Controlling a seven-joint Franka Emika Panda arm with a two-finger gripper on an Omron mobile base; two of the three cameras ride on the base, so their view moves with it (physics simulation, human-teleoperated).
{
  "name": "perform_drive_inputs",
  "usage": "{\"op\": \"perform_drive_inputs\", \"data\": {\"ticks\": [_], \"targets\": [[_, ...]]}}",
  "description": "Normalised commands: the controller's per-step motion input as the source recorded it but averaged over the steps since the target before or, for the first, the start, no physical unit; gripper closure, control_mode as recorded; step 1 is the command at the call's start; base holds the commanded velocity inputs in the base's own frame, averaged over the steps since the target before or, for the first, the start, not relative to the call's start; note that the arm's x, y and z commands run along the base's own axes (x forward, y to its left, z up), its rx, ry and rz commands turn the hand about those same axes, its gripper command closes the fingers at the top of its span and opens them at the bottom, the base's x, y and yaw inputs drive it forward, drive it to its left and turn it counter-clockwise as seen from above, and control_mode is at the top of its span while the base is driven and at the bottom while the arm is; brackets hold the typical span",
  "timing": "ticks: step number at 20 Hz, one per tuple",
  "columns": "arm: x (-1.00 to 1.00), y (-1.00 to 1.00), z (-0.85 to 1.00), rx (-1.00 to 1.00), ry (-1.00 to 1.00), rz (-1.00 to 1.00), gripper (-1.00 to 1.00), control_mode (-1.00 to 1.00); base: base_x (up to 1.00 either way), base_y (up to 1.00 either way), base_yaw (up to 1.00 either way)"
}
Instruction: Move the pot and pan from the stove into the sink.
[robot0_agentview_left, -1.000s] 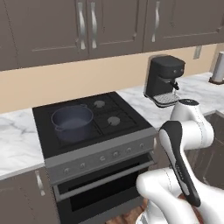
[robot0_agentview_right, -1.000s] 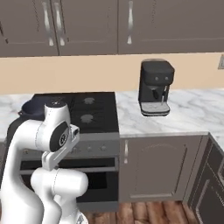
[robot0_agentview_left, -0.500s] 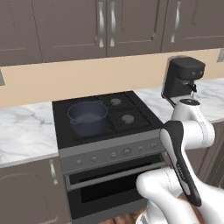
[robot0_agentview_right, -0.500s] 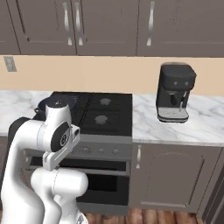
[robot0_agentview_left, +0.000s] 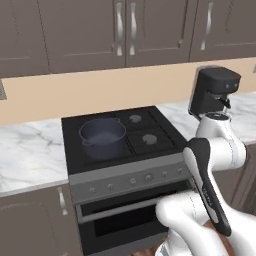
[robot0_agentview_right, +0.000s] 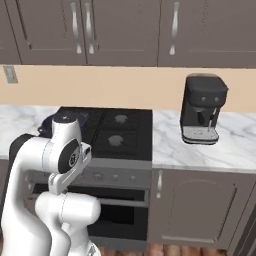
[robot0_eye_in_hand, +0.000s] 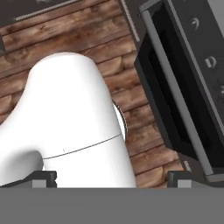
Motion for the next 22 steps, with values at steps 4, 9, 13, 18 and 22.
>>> {"op": "perform_drive_inputs", "data": {"ticks": [4,9,13,18,22], "targets": [[0.0,0.0,0.0,0.0,0.0,0.0,-1.0,1.0,0.66,0.04,0.04],[0.0,0.0,0.0,0.0,0.0,0.0,-1.0,1.0,0.49,0.0,0.01],[0.02,0.0,0.0,0.0,0.0,0.0,-1.0,-1.0,0.0,0.0,0.0],[0.22,0.31,0.0,0.0,0.0,-0.19,-1.0,-1.0,0.0,0.0,0.0],[0.1,0.42,0.0,0.01,0.0,-0.34,-1.0,-1.0,0.0,0.0,0.0]]}}
